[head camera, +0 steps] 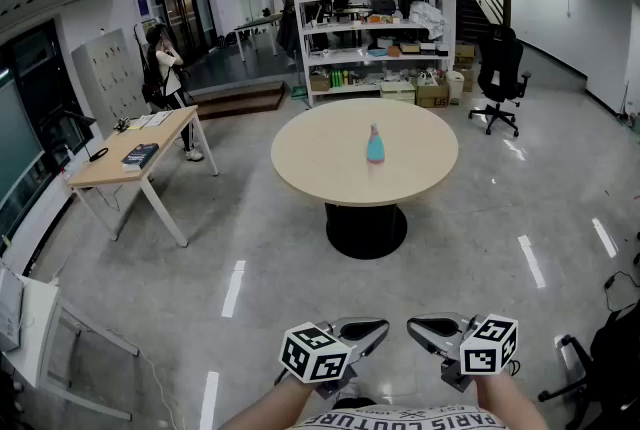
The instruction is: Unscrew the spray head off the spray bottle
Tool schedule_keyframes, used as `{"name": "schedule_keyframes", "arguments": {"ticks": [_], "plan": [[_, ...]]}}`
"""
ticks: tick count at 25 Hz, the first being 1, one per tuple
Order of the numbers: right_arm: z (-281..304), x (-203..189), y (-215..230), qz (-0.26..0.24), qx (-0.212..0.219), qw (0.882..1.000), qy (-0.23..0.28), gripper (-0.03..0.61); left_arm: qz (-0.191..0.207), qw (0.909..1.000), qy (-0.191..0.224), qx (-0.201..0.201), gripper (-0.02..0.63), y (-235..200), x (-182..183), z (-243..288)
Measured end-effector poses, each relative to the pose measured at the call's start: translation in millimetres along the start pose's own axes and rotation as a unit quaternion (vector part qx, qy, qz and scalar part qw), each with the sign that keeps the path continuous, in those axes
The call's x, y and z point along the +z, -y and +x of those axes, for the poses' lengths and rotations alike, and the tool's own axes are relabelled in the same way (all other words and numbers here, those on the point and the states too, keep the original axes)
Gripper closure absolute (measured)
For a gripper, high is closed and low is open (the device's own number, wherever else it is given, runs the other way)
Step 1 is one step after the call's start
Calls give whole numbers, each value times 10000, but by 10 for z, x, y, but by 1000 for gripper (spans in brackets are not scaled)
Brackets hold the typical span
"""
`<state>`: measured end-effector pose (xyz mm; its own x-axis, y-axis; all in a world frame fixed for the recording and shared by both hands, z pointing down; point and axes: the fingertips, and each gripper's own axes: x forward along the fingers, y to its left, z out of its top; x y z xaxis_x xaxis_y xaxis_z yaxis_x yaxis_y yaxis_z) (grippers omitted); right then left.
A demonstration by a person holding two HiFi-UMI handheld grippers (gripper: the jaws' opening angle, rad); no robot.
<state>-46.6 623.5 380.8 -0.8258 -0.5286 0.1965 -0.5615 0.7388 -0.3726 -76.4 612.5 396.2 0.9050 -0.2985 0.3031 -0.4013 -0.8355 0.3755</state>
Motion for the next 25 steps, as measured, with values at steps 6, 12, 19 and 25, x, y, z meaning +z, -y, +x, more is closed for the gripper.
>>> {"name": "schedule_keyframes", "arguments": {"ticks": [6,12,19,25], "plan": [[-23,146,221,-13,-46,10000,69,581,31,9998,-131,-115,612,-85,110,206],[-162,548,524,-343,-314,9983,341,581,558,9984,-56,-8,613,-217,486,326],[201,678,1059,-310,-276,9987,306,581,382,9986,192,321,613,-942,702,351],[883,870,2007,-139,-315,9992,187,581,552,9976,-58,419,613,-1950,895,753]]}}
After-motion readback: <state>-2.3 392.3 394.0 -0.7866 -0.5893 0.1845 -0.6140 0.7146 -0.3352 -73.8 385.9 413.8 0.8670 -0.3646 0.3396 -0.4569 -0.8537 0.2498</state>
